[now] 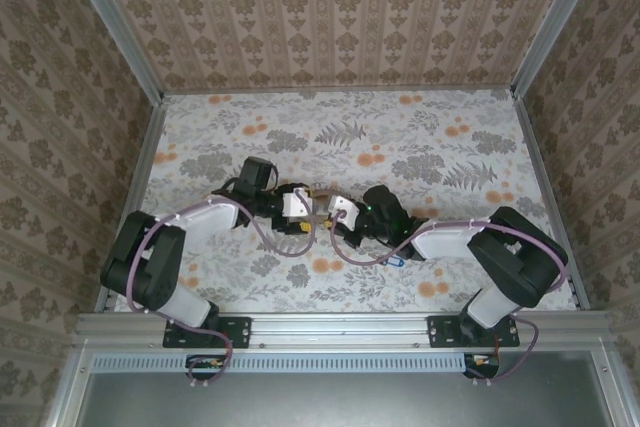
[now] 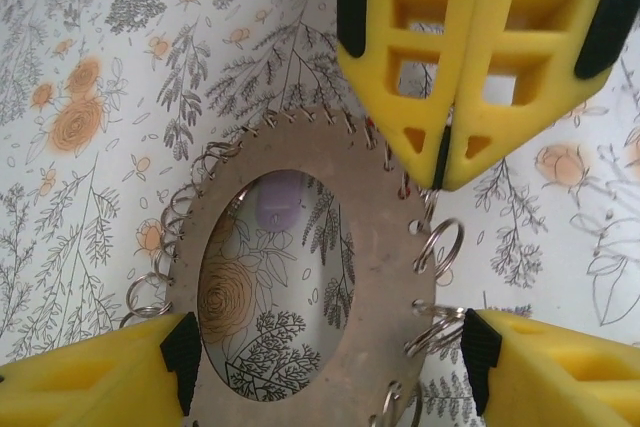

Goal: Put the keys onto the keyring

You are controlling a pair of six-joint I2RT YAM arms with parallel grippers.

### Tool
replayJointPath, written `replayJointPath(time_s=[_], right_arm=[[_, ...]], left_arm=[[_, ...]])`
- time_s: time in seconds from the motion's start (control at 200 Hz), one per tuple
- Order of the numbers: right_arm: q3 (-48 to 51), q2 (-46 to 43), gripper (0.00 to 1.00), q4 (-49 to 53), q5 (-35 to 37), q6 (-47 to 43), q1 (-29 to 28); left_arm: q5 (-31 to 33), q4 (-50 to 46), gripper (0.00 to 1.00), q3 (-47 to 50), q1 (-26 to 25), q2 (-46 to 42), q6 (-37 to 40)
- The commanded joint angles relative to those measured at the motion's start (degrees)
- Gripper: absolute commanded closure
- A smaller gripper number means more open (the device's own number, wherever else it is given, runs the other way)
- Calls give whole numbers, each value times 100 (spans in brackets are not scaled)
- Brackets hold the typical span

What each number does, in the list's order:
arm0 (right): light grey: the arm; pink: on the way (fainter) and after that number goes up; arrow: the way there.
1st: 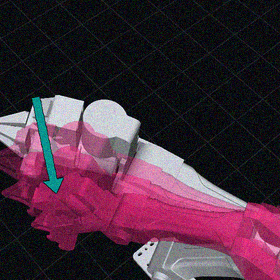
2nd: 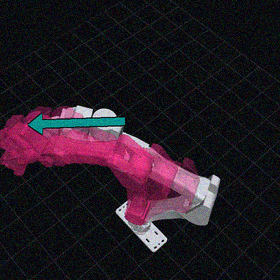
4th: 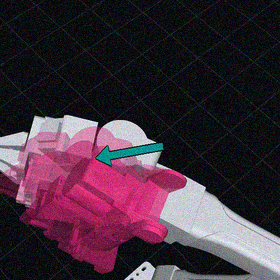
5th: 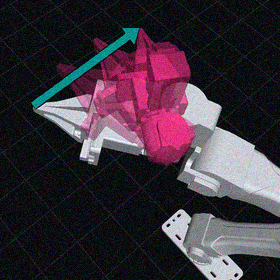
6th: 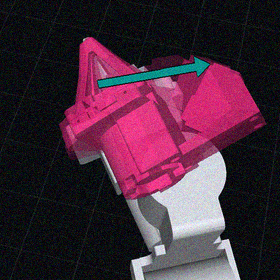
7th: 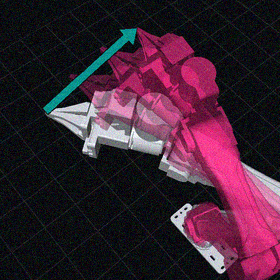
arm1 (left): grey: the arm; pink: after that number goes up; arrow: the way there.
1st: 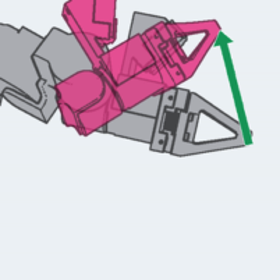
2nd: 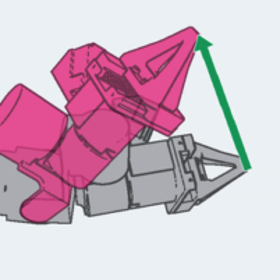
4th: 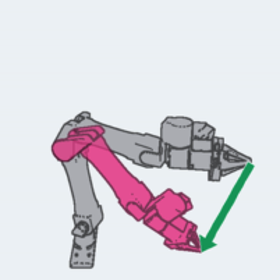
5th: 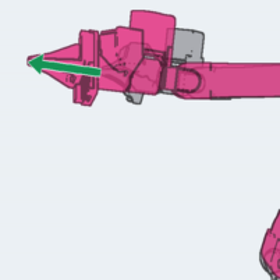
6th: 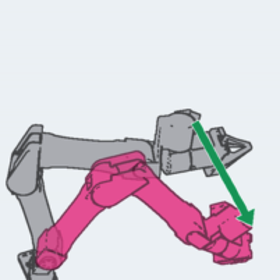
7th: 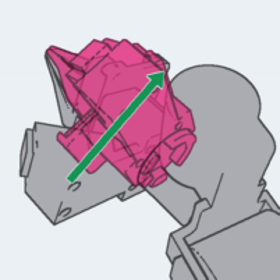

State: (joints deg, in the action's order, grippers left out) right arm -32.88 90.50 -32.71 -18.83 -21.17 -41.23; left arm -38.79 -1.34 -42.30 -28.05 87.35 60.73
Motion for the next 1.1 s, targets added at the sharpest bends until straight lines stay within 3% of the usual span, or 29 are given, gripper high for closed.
replayJointPath(time_s=[0.0,0.135,0.245,0.35,0.45,0.655,0.975,1.095], right_arm=[[166,106,100,-382,-76,148,19],[187,249,100,-368,44,106,22],[224,511,100,-329,140,-44,6],[484,759,100,-1061,408,207,25],[413,794,98,-948,358,288,36],[495,558,83,-586,353,358,37],[836,-179,78,-78,369,340,-68],[756,-310,74,229,752,143,-269]], left_arm=[[69,-462,28,-195,-34,161,783],[159,-1085,28,-446,-43,234,1002],[1,-939,27,-319,74,-131,511],[-397,-1672,24,-660,56,-517,213],[-457,-1554,24,-584,59,-991,-177],[43,-1052,23,-8,326,-2056,-1270],[1098,-1436,22,561,498,-3622,-2903],[1590,-1456,22,828,610,-3947,-3427]])
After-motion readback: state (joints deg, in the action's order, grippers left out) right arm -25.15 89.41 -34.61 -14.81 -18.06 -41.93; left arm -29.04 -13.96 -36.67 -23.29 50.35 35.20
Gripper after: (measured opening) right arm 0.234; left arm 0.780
